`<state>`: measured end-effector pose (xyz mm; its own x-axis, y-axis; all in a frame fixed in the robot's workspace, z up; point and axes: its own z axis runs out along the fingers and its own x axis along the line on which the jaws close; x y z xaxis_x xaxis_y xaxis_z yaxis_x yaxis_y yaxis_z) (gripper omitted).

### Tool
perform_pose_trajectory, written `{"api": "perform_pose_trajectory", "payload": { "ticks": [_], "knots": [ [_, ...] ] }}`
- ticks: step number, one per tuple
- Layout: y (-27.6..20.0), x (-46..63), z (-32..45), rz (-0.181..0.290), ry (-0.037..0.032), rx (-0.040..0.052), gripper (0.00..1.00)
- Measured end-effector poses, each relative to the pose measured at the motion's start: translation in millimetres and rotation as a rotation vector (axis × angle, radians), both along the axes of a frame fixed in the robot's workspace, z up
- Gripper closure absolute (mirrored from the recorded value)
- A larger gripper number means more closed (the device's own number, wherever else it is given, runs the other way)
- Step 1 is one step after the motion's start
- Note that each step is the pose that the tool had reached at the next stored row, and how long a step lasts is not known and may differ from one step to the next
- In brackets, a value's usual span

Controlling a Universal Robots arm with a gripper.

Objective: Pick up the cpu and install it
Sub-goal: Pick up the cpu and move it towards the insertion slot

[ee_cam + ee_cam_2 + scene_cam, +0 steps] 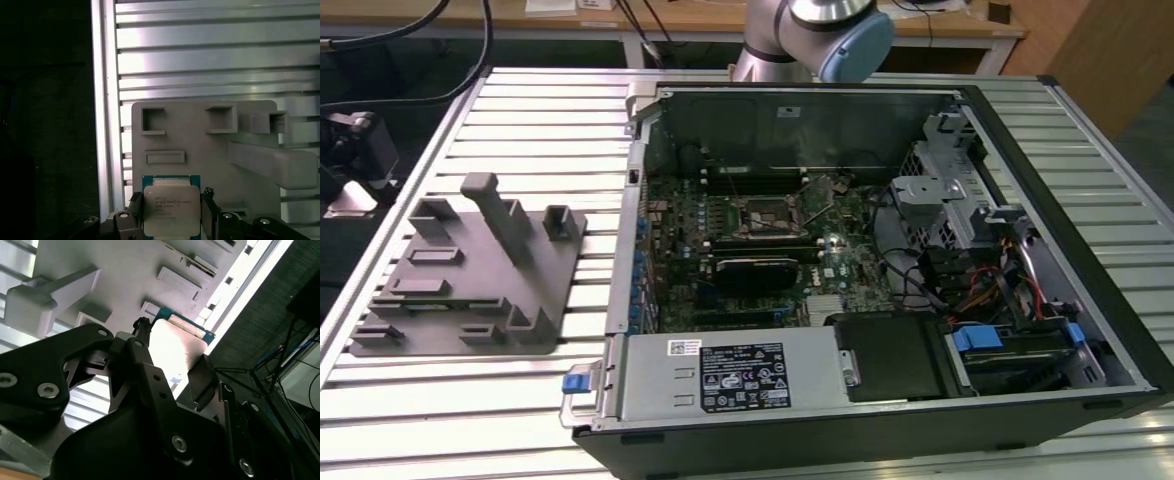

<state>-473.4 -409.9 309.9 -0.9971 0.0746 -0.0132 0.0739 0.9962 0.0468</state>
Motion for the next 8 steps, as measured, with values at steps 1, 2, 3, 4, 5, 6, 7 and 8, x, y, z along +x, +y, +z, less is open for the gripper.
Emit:
{"api": "perform_pose_trajectory", "payload": {
  "ticks": [1, 2, 3, 4, 5, 6, 7, 8],
  "knots": [
    [0.1, 0.0, 1.8, 0.000, -0.0003, 0.0000, 0.45],
    [0.2, 0.0, 3.5, 0.000, -0.0005, 0.0000, 0.45],
    [0.3, 0.0, 5.1, 0.000, -0.0006, 0.0000, 0.45],
    [0.4, 0.0, 6.7, 0.000, -0.0008, 0.0000, 0.45],
    [0.5, 0.0, 8.0, 0.000, -0.0009, 0.0000, 0.45],
    [0.6, 0.0, 9.2, 0.000, -0.0008, -0.0001, 0.45],
    [0.7, 0.0, 9.5, 0.000, -0.0011, 0.0000, 0.45],
    [0.7, 0.0, 9.5, 0.000, -0.0012, 0.0001, 0.45]
  ]
}}
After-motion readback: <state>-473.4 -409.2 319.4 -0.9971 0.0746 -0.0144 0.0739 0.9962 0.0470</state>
